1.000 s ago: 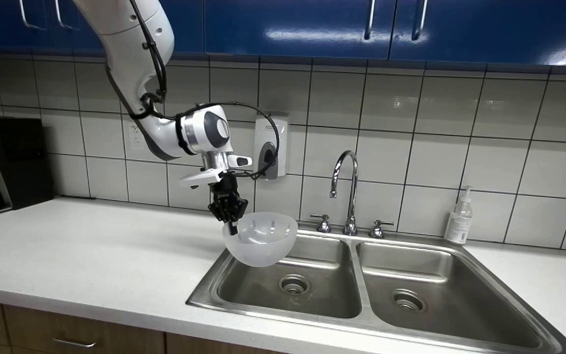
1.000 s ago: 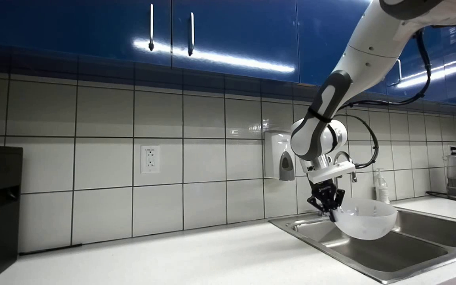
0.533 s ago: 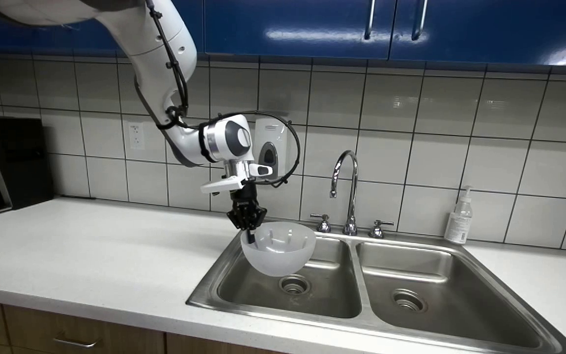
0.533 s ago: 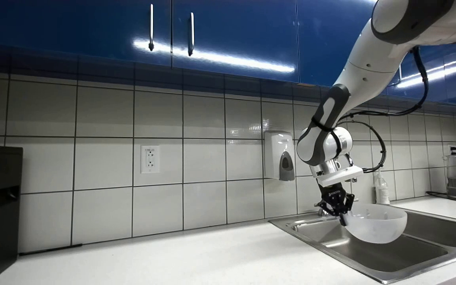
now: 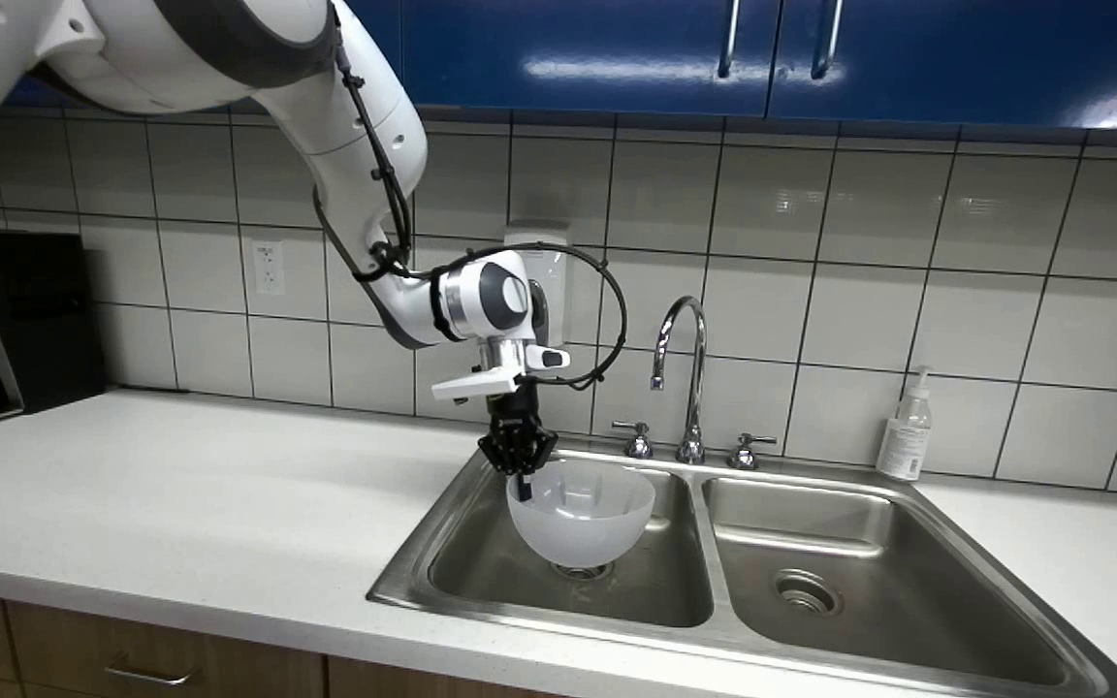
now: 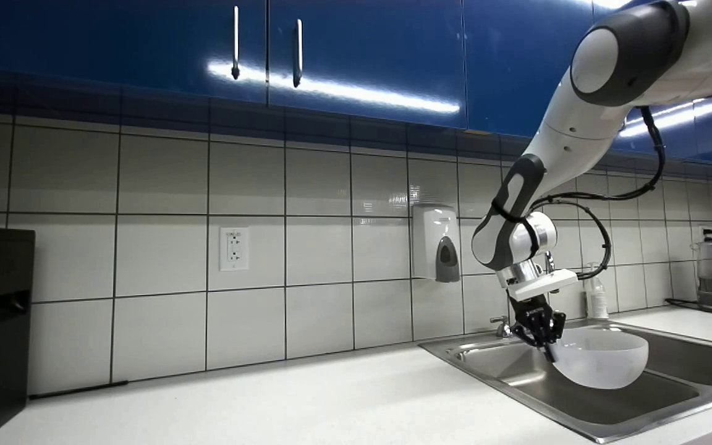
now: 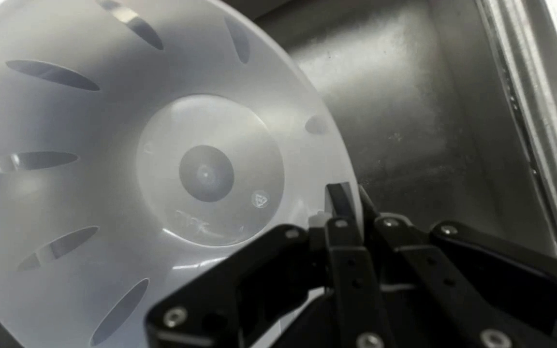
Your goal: Put the plastic bowl inside the left sink
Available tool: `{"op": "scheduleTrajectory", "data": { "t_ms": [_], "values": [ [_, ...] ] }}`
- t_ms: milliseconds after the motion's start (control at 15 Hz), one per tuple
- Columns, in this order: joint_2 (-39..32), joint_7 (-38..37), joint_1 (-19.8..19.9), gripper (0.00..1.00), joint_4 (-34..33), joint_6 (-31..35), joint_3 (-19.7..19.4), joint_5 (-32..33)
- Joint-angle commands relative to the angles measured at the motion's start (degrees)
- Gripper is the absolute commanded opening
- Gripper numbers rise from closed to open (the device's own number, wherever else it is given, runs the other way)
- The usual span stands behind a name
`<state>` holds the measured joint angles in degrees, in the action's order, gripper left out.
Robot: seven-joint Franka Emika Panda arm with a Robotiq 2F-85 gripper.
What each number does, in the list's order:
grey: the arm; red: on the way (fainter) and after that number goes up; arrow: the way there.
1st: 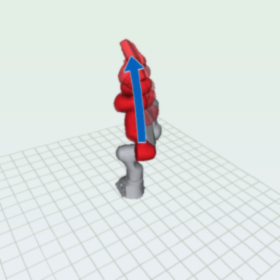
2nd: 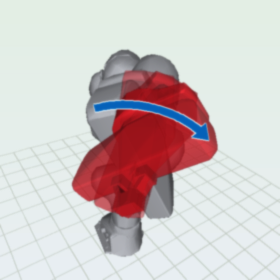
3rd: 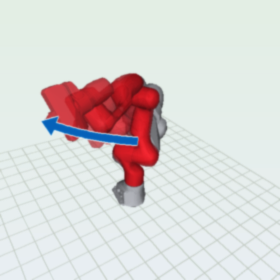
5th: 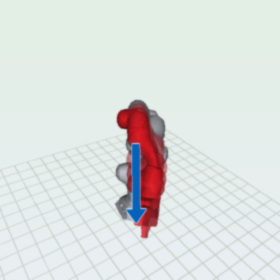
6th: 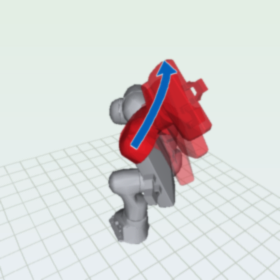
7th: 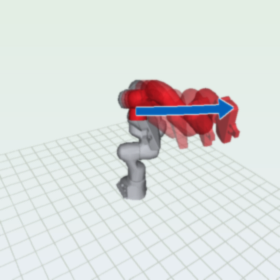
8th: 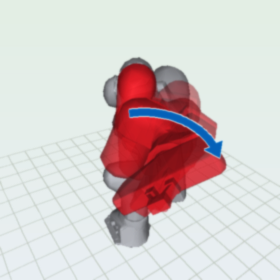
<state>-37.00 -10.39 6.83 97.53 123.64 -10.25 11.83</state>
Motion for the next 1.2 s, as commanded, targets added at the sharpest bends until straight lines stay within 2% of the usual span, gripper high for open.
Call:
{"op": "scheduleTrajectory", "data": {
  "t_ms": [0,600,1133],
  "values": [
    [-6.37,2.74,0.86,0.01,-7.79,-2.65,0.41,-1.26],
    [-21.88,3.36,2.06,0.01,-24.95,-3.78,0.68,-3.76],
    [-27.91,5.33,4.49,0.01,-33.92,-6.99,0.87,-6.80]
  ]
}}
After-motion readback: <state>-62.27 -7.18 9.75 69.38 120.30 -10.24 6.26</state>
